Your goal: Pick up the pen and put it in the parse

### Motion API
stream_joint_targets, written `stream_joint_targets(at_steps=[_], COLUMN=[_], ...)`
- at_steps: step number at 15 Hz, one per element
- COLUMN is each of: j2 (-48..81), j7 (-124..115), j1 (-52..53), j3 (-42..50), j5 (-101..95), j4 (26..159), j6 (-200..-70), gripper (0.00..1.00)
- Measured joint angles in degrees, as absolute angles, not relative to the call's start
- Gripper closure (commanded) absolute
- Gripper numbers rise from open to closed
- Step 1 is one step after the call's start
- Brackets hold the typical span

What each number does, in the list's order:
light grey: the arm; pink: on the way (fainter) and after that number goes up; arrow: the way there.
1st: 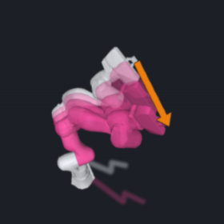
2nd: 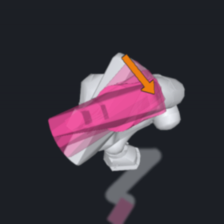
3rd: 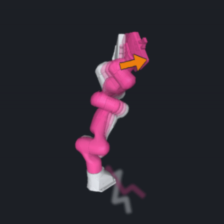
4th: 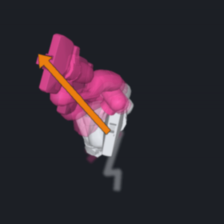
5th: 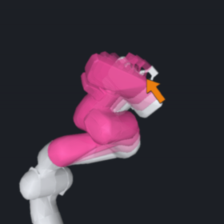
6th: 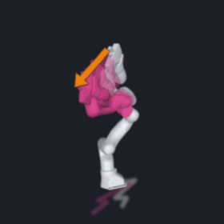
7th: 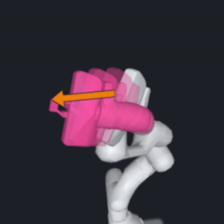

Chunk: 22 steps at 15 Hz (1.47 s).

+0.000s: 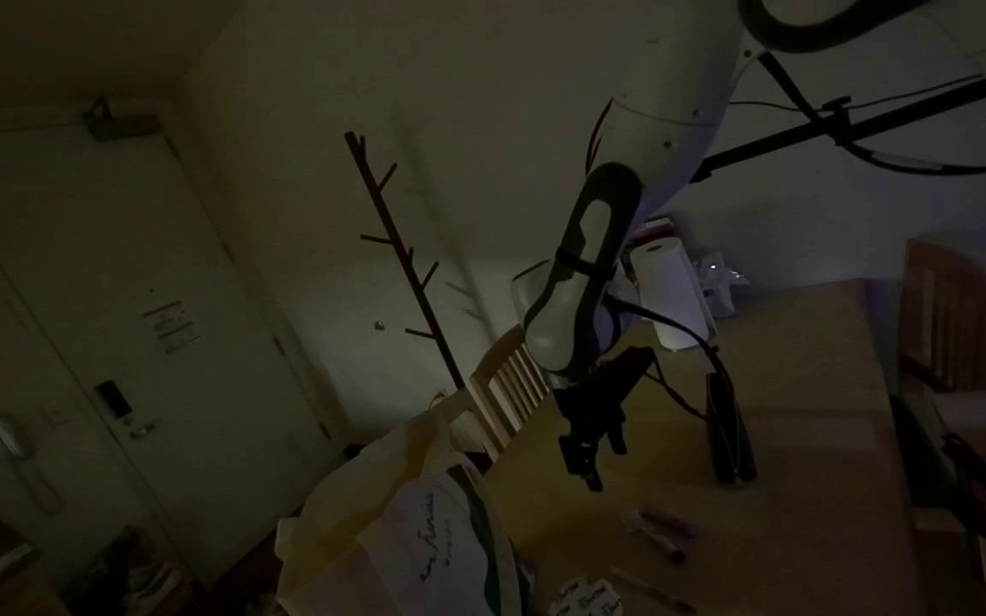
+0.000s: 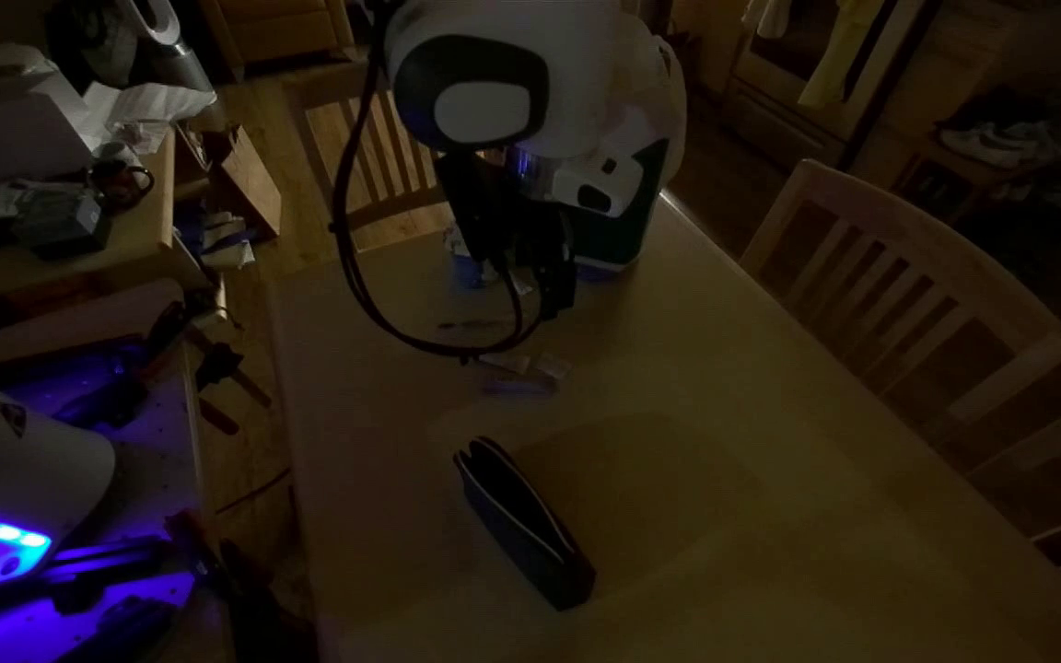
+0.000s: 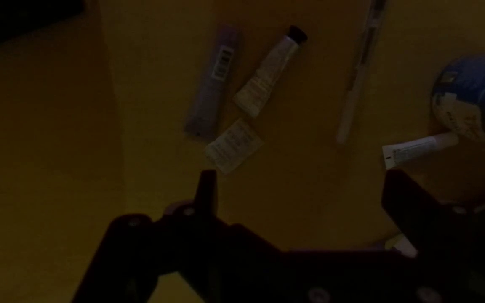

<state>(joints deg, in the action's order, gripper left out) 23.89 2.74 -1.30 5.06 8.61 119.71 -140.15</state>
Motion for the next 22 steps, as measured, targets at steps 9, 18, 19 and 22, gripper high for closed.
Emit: stream_joint_targets(at_steps=[9,18,19,22], j2=[29.73,39.83,40.45,42.03], j7=[-0.49,-0.49,-0.49,-0.35], j1=[-1.15,-1.08,-1.08,-1.01], j3=[2.79,-1.12,-1.22,-1.47], j5=[8.52,8.52,8.52,8.43], j4=[115.93,107.47,106.95,105.96], j6=[-139.05,-130.93,-129.95,-128.69], gripper=[0.0,0.0,0.0,0.13])
